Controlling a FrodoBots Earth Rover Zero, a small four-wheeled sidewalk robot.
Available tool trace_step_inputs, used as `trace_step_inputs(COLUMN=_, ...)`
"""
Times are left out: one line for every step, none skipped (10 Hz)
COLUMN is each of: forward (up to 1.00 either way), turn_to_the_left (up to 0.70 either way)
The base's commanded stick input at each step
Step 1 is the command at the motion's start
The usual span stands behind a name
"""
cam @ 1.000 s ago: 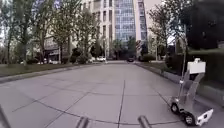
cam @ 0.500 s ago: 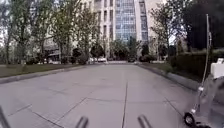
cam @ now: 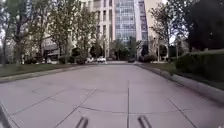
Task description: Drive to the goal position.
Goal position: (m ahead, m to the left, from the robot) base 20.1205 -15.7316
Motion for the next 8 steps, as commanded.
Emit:
trace_step_inputs(forward=0.70, turn_to_the_left=-0.14)
trace_step_inputs(forward=0.70, turn_to_the_left=-0.14)
trace_step_inputs(forward=0.70, turn_to_the_left=-0.14)
trace_step_inputs(forward=0.70, turn_to_the_left=-0.14)
trace_step_inputs(forward=0.70, turn_to_the_left=-0.14)
trace_step_inputs(forward=0.70, turn_to_the_left=-0.14)
trace_step_inputs(forward=0.70, turn_to_the_left=-0.14)
trace_step_inputs(forward=0.70, turn_to_the_left=-0.14)
